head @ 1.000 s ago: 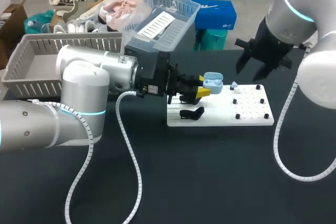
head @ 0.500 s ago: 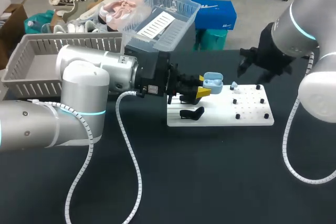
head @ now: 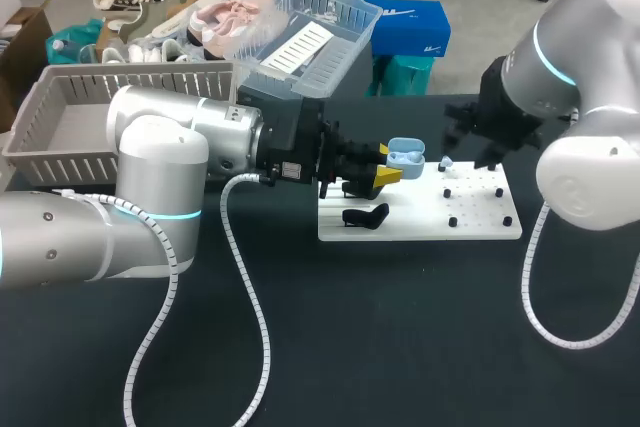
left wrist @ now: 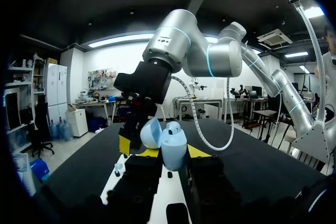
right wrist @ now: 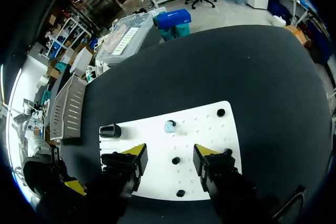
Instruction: Pick up each earbud case from the left stands, insert the matching earbuds, close the lid, and place the case in the box.
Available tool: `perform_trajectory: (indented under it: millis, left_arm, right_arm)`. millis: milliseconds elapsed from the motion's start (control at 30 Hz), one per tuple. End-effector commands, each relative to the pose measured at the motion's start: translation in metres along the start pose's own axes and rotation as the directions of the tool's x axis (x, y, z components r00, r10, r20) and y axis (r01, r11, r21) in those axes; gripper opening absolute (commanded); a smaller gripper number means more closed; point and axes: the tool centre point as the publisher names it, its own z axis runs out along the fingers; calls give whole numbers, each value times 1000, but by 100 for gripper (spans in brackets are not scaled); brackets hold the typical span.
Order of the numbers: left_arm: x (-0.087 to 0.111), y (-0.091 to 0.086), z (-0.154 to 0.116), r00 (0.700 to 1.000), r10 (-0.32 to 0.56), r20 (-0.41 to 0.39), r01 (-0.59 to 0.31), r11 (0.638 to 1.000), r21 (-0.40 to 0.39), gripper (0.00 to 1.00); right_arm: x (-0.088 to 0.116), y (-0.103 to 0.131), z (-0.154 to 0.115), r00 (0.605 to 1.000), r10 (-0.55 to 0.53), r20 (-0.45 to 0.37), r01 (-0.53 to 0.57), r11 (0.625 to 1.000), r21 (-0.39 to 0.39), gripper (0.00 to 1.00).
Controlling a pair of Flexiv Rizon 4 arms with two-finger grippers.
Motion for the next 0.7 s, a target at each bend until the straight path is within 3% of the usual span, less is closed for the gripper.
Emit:
perform_trajectory:
  millis: [33, 200, 300, 700]
  left_arm:
    - [0, 0, 0, 1000, 0, -2, 0, 1000, -2, 0]
    - [0, 0, 0, 1000, 0, -2, 0, 1000, -2, 0]
    - [0, 0, 0, 1000, 0, -2, 0, 1000, -2, 0]
    - [0, 0, 0, 1000, 0, -2, 0, 1000, -2, 0]
  right_arm:
    - [-11, 5, 14, 999, -4, -46, 5, 1000, 9, 58]
    - [-14, 6, 23, 997, -9, -73, 11, 1000, 24, 58]
    - [-14, 7, 26, 997, -11, -80, 13, 1000, 27, 50]
    - [-16, 5, 37, 995, -6, -99, 10, 999, 41, 46]
